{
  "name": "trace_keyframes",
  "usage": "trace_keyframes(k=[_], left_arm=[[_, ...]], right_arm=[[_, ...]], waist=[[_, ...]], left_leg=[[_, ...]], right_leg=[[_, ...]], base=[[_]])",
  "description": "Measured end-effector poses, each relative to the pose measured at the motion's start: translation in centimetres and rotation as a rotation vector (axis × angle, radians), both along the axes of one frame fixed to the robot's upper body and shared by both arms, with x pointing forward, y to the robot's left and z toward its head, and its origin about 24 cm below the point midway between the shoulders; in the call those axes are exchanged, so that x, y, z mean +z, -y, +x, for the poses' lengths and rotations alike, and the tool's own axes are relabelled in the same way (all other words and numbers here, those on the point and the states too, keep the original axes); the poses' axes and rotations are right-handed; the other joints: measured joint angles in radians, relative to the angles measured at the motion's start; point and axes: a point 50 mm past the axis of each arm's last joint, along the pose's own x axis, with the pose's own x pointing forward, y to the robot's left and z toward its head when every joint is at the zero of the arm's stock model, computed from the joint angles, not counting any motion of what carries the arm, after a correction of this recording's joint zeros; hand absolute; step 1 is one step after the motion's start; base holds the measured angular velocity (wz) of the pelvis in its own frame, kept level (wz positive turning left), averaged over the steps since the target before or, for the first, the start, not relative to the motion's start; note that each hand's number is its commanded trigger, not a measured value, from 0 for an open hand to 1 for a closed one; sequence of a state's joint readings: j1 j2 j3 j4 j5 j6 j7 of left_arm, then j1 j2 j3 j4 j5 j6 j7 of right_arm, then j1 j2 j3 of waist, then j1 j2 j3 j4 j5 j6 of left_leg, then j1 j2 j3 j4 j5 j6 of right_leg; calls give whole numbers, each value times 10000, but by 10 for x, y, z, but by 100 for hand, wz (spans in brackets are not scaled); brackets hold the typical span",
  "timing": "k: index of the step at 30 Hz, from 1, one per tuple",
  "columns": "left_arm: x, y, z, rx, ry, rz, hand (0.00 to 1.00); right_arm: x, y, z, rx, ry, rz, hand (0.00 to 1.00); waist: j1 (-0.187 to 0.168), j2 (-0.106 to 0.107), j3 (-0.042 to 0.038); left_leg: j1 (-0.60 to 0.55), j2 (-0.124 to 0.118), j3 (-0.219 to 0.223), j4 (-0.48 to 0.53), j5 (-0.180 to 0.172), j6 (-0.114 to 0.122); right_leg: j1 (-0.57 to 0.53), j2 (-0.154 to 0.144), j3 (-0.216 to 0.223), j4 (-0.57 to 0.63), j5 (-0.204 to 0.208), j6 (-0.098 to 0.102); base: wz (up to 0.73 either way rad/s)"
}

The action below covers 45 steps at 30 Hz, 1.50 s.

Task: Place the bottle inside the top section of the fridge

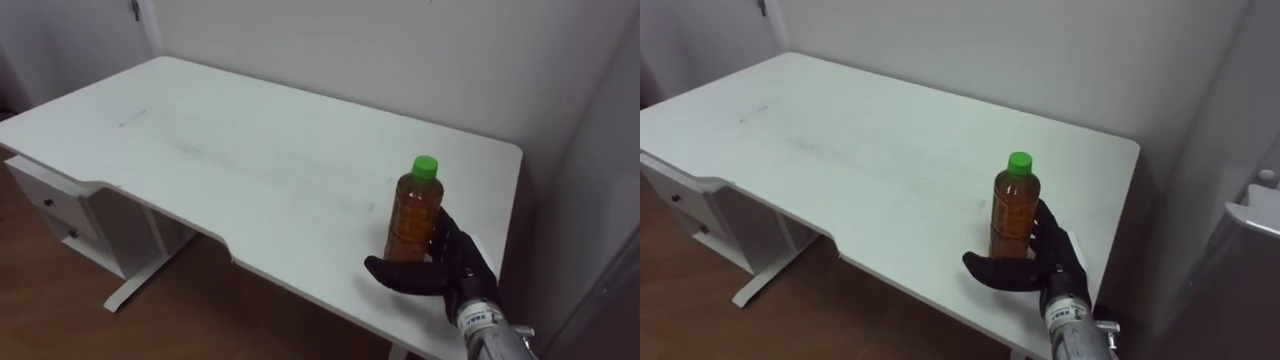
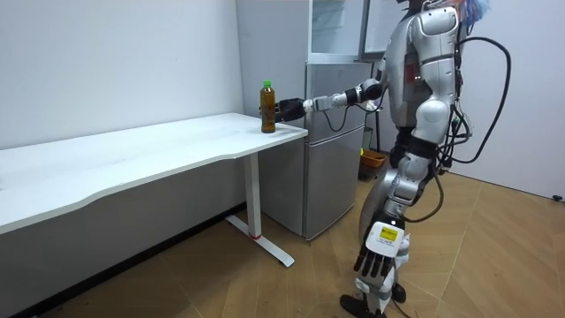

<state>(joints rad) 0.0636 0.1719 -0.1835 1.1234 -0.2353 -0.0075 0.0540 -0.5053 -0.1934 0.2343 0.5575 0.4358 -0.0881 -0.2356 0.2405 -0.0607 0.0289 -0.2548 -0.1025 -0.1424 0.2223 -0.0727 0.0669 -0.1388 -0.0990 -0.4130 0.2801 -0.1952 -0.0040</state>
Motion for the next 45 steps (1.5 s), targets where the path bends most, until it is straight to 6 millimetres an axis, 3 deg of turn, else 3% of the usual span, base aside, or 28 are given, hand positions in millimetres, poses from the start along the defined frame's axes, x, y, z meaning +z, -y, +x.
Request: trace_keyframes(k=[20, 21, 33, 39, 45], left_arm=[[0, 0, -3, 96, -41, -21, 0], [0, 0, -2, 92, -19, -26, 0], [0, 1, -2, 57, -23, 72, 0], [-1, 2, -3, -11, -51, 67, 0], [-1, 1, -4, -57, -87, -30, 0]], right_arm=[[5, 4, 5, -221, 108, -213, 0], [5, 5, 5, -289, 101, -202, 100], [2, 17, 5, -802, -45, -748, 100], [3, 23, 11, -1007, -215, -855, 100], [1, 26, 12, -971, -410, -562, 100]], waist=[[114, -38, 83], [110, -32, 87], [118, -1, 103], [131, 52, 129], [124, 66, 118]], left_leg=[[-315, -91, -137, 158, 59, 36], [-352, -103, -172, 174, 60, 36], [-396, -171, -331, 151, 58, 37], [-402, -167, -362, 155, 58, 33], [-310, -175, -372, 149, 58, 35]], right_leg=[[-176, -61, -126, -13, -26, 0], [-195, -65, -164, -16, -26, 0], [-213, -102, -284, -4, -77, 32], [-226, -42, -16, 5, -79, 30], [-111, -42, -17, -25, -77, 32]], base=[[2], [10], [3], [1], [0]])
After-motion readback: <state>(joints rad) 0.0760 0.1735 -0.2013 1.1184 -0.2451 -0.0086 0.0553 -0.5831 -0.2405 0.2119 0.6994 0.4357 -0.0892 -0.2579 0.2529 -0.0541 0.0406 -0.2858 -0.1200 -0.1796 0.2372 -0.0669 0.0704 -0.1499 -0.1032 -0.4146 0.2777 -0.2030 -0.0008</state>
